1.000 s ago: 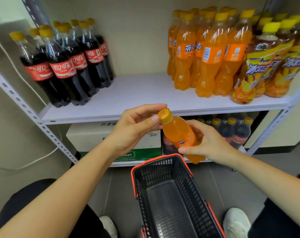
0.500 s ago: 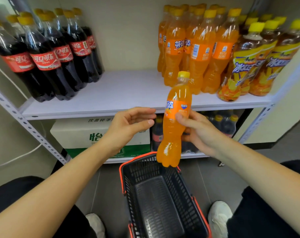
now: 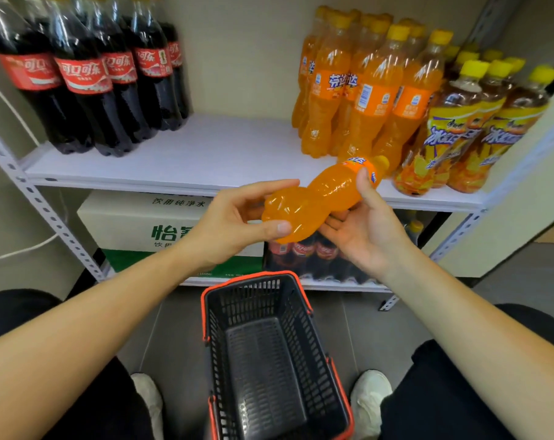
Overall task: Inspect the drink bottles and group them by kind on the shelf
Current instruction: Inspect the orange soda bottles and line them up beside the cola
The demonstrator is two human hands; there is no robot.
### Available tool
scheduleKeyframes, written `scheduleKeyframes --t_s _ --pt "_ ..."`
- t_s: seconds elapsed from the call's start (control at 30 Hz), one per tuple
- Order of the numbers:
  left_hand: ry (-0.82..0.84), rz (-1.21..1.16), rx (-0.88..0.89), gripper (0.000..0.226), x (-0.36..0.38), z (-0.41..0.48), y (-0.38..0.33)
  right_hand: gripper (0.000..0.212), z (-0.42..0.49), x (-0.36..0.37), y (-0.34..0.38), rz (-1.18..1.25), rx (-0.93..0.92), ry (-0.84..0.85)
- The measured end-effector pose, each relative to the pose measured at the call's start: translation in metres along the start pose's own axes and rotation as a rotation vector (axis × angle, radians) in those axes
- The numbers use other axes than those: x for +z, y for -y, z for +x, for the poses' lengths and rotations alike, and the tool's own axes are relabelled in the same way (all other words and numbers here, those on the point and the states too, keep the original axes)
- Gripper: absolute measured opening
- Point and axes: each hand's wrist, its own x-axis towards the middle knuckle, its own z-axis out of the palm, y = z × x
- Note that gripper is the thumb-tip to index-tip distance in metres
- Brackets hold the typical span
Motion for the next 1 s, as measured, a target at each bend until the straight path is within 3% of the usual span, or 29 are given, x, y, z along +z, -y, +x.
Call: scheduleKeyframes --t_s 0.3,0.5,0.63,0.87,1.0 --pt "-0.047 -0.025 0.001 0.052 0.0 -0.009 -0.014 0.075 -0.011 0.012 -0.004 0.083 0.042 0.018" --pt "0.104 0.143 -0.047 0.068 -0.015 -0.015 -0.009 0.081 -0.011 0.013 -0.004 -0.044 0.018 0.024" --pt "0.196 0.175 -0.152 0.069 -0.024 -0.012 -0.006 0.066 -0.003 0.01 -0.003 -0.173 -0.06 0.007" --pt "0.002 0.514 -0.2 0.074 -0.007 0.014 0.009 0.058 0.02 0.029 -0.005 -0.423 -0.237 0.015" --pt "-0.143 0.626 -0.172 0.044 -0.014 0.035 0.014 0.058 0.04 0.049 -0.002 -0.58 -0.328 0.041"
